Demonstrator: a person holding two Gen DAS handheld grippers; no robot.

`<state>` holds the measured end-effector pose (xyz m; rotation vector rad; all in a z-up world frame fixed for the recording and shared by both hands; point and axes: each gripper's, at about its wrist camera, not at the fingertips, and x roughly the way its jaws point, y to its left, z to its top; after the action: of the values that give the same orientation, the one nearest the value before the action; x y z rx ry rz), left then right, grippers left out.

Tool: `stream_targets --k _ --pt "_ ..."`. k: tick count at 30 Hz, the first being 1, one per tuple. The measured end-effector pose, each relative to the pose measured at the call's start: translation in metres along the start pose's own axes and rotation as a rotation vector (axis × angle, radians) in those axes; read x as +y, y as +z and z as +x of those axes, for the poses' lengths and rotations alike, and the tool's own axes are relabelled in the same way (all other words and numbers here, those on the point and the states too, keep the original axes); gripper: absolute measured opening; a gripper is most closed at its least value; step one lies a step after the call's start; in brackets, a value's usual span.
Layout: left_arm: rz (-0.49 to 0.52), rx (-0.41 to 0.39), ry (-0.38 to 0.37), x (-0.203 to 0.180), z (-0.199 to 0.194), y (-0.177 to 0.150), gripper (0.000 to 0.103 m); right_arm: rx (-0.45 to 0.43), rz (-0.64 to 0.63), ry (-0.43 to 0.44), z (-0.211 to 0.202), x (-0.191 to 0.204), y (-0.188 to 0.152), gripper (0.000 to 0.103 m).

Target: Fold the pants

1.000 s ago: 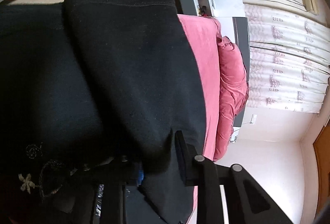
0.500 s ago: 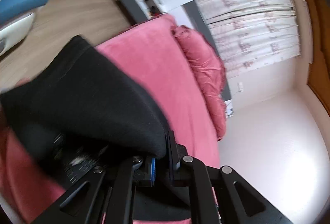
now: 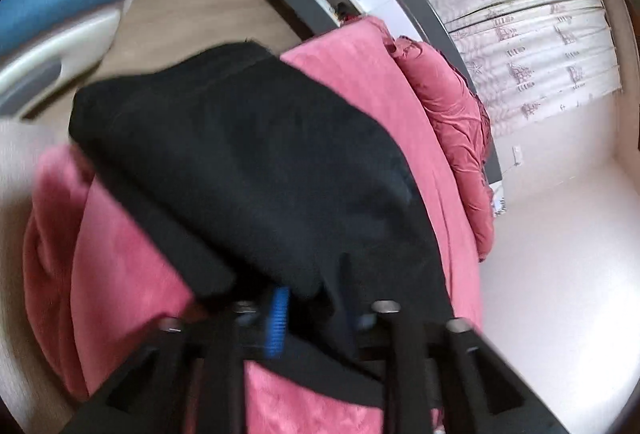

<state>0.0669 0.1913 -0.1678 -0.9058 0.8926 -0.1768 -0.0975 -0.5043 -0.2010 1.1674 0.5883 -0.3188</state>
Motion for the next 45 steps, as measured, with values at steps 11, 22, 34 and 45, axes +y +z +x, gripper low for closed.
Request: stream_targets --k 11,22,34,45 --pt "-0.067 0.041 -0.055 -0.003 -0.029 0.024 0.007 -0.061 -0.291 -0.08 -0.039 0.052 0.005 0.008" --pt "0.117 0.134 0.255 0.012 -0.011 -0.007 0.01 0.033 -0.227 -0.187 -0.009 0.003 -0.01 0.009" --pt "0.292 -0.256 0.279 -0.043 -0.102 -0.031 0.026 -0.071 -0.103 -0.034 -0.036 -0.014 0.017 0.06" --pt "0.655 -0.065 0.165 -0.125 0.024 -0.044 0.028 -0.029 -0.103 -0.201 -0.002 0.002 0.09 0.018"
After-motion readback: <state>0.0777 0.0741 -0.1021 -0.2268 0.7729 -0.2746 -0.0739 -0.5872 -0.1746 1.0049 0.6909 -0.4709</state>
